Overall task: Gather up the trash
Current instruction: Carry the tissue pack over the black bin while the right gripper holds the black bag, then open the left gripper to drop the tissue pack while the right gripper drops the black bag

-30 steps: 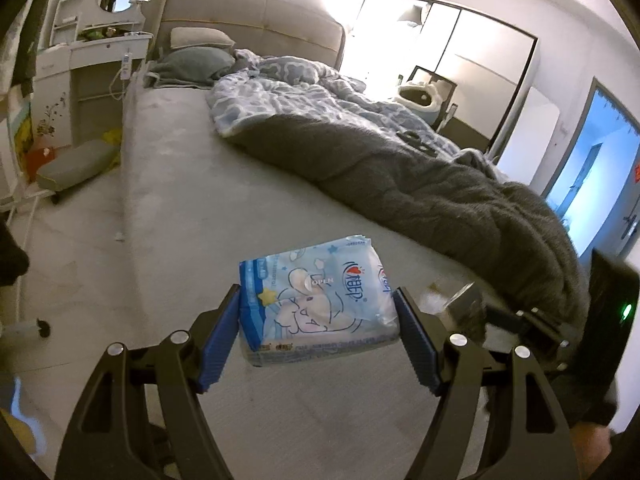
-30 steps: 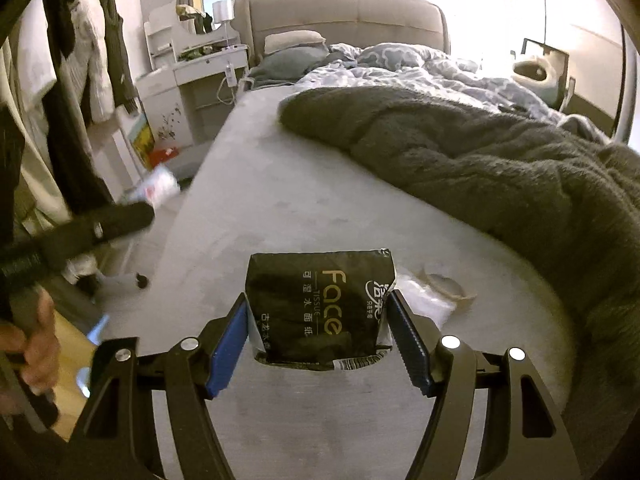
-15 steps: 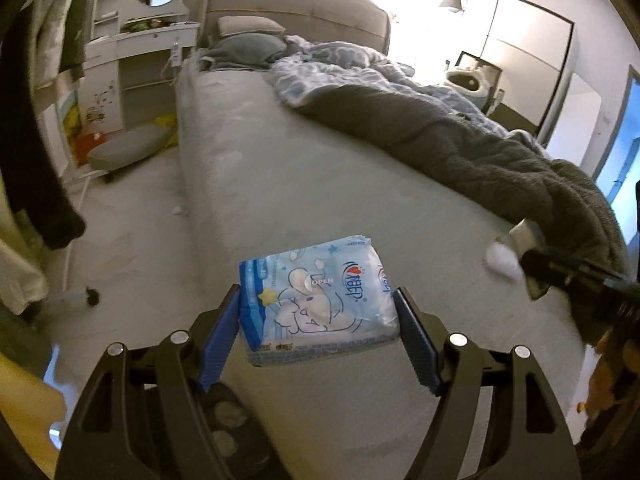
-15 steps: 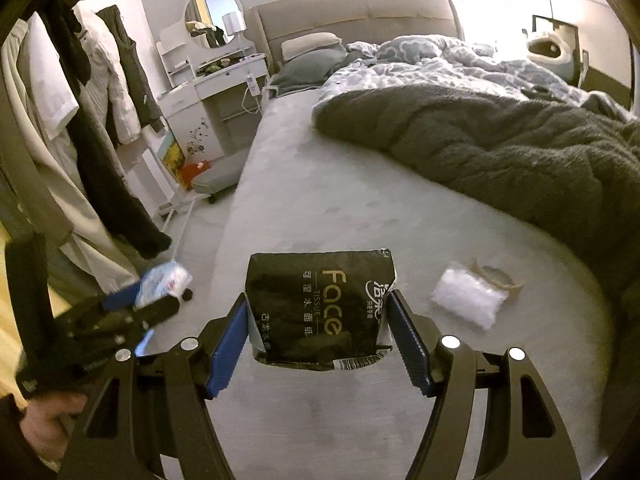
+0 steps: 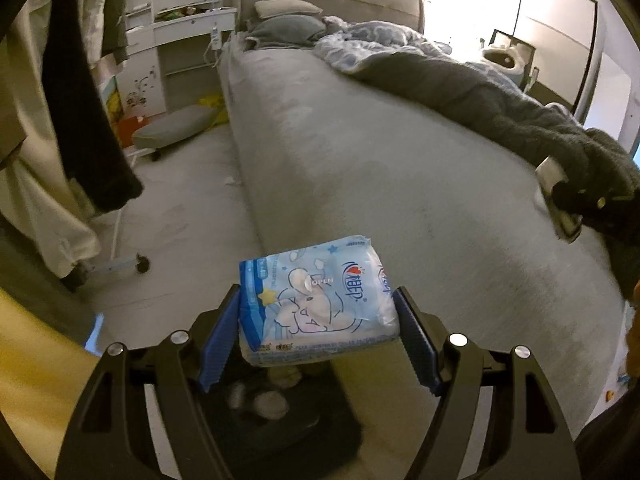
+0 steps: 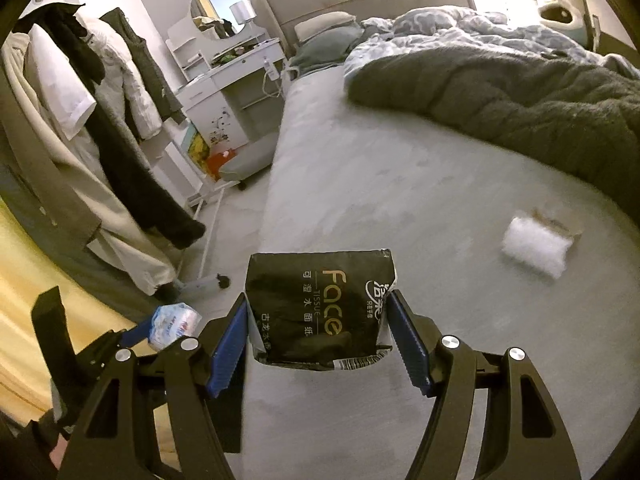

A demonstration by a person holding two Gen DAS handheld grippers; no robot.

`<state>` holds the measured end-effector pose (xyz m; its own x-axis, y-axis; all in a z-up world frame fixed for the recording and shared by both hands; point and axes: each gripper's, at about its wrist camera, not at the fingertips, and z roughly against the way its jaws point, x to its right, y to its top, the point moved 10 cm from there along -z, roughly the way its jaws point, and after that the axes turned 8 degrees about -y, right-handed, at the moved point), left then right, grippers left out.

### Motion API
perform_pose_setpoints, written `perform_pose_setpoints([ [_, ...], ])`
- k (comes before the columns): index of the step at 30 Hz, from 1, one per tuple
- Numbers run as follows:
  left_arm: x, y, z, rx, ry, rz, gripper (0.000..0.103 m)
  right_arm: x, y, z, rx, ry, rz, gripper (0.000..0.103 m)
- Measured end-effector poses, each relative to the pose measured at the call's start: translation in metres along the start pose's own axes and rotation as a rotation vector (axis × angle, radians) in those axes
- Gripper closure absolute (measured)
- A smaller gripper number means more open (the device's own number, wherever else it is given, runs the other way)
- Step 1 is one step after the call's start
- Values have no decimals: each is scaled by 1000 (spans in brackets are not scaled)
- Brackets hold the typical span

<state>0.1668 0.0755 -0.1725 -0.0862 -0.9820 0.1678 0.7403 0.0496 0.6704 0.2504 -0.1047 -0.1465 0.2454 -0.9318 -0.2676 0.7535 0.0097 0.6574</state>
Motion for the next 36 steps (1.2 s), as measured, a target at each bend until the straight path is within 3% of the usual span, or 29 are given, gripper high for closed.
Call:
perform_pose_setpoints([
  [16,-80,-62,7,-154,79,73,26,-101,-28,-22,-70,128,118,34],
  [30,-119,-121,-18,-344,22,143,25,-165,-54,-74,-171,181,217,34],
  [36,-125,-133,-15,-359,-41,163,11,-182,-65,-96,-216,183,243,34],
])
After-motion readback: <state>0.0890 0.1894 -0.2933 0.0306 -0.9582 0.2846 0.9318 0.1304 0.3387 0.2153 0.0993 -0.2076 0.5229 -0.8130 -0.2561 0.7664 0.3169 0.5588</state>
